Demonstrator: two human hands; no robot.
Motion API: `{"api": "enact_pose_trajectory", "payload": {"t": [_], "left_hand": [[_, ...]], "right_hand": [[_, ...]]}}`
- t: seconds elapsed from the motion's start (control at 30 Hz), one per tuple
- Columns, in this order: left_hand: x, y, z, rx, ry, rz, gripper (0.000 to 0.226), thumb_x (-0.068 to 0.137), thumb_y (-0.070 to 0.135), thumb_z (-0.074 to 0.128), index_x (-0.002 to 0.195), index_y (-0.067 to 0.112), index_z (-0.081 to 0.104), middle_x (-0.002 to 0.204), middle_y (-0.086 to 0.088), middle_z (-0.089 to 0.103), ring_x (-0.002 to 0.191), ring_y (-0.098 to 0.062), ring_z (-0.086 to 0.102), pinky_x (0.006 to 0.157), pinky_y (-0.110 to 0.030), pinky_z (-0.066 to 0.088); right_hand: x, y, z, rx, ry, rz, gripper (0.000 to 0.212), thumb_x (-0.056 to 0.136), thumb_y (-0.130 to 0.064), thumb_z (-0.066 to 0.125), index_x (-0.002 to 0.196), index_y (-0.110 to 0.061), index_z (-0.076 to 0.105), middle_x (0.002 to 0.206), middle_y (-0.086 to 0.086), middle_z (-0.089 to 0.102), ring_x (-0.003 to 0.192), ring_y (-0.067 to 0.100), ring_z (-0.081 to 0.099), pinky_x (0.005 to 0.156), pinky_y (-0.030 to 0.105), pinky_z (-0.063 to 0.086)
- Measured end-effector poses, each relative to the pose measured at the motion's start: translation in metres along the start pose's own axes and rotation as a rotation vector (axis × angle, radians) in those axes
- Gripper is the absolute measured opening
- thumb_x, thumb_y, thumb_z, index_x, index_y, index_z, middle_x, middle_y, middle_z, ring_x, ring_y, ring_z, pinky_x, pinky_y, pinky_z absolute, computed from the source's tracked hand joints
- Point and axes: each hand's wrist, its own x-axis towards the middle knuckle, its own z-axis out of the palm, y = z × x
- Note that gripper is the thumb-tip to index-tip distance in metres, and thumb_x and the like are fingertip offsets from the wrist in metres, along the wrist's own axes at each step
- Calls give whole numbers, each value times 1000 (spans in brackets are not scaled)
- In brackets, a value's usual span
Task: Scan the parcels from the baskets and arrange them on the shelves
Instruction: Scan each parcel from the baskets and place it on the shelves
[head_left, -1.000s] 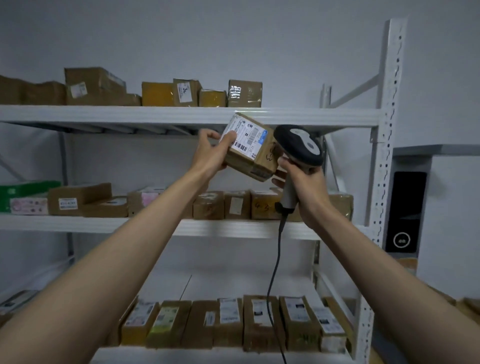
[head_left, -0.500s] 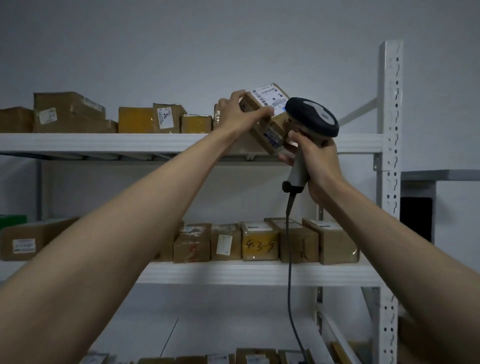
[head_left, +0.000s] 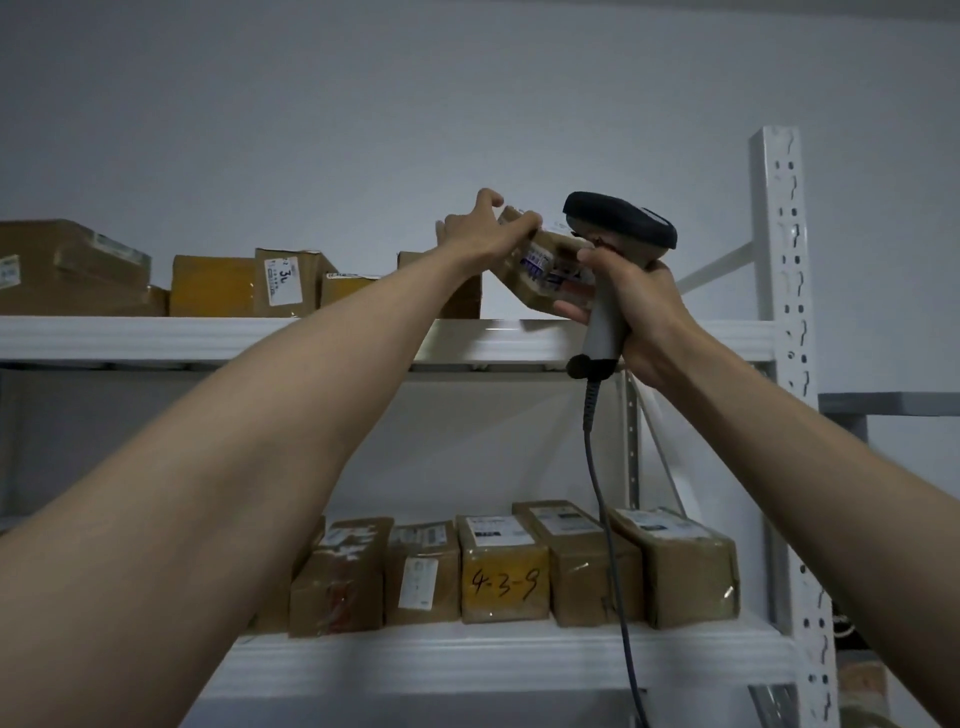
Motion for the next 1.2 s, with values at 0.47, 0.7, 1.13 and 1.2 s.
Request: {"api": "enact_pose_trajectory", "payload": {"t": [0.47, 0.7, 1.13, 1.2], "left_hand": [[0, -17, 5, 108, -50, 386, 31, 102, 36, 47, 113, 21, 73, 114, 2, 72, 110, -21, 61, 115, -50, 31], [6, -30, 6, 423, -35, 451, 46, 94, 62, 54, 119, 27, 69, 115, -2, 71, 122, -25, 54, 122, -53, 0], [-13, -35, 10, 522, -60, 410, 55, 100, 51, 50, 147, 24, 46, 142, -10, 57, 144, -31, 33, 122, -55, -2], [-19, -34, 7, 472, -36, 416, 60, 98, 47, 55, 151, 23, 41, 152, -9, 48, 146, -30, 31, 123, -53, 2]], "right_hand": [[16, 27, -6, 66, -51, 80, 30, 96, -5, 62, 126, -3, 61, 128, 21, 67, 116, 32, 68, 82, 47, 63], [20, 32, -8, 106, -48, 148, 16, 96, -7, 63, 112, -9, 65, 107, 14, 69, 114, 30, 69, 75, 44, 64], [-2, 32, -7, -32, -50, 155, 9, 96, -8, 64, 105, -9, 67, 94, 9, 64, 94, 25, 62, 77, 44, 64], [-8, 29, -7, -41, -45, 162, 10, 96, -8, 64, 105, -10, 67, 97, 10, 62, 94, 26, 62, 78, 44, 62]]}}
